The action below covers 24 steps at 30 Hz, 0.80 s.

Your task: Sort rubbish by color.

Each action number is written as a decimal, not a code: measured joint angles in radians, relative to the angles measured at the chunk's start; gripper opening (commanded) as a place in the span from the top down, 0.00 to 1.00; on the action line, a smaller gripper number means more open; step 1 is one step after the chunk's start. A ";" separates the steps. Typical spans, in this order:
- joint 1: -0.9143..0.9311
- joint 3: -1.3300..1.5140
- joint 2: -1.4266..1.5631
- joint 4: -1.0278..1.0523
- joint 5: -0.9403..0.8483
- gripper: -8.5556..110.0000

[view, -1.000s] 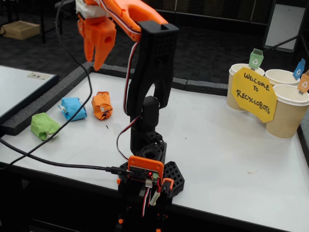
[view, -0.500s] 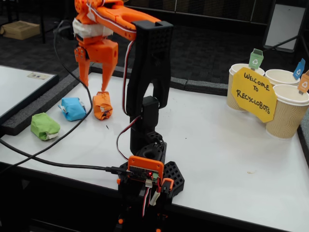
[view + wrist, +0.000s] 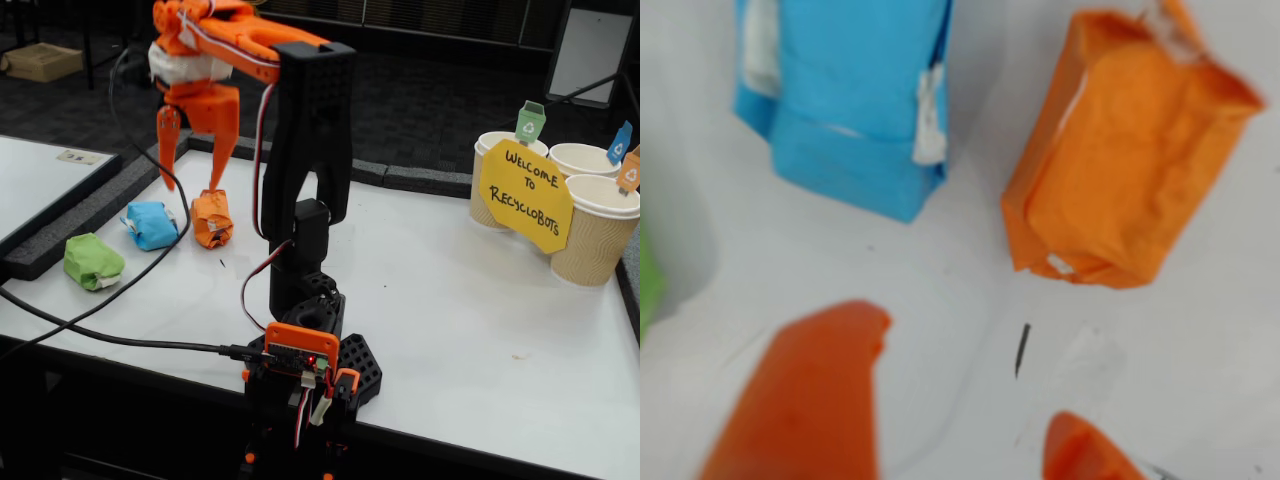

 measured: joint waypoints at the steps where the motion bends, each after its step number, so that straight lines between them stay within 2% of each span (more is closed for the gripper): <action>1: 0.000 -0.002 -0.018 -0.009 0.000 0.80; 12: 0.021 -0.121 -0.109 -0.012 -0.012 0.78; 24: 0.140 -0.184 -0.160 0.101 -0.083 0.77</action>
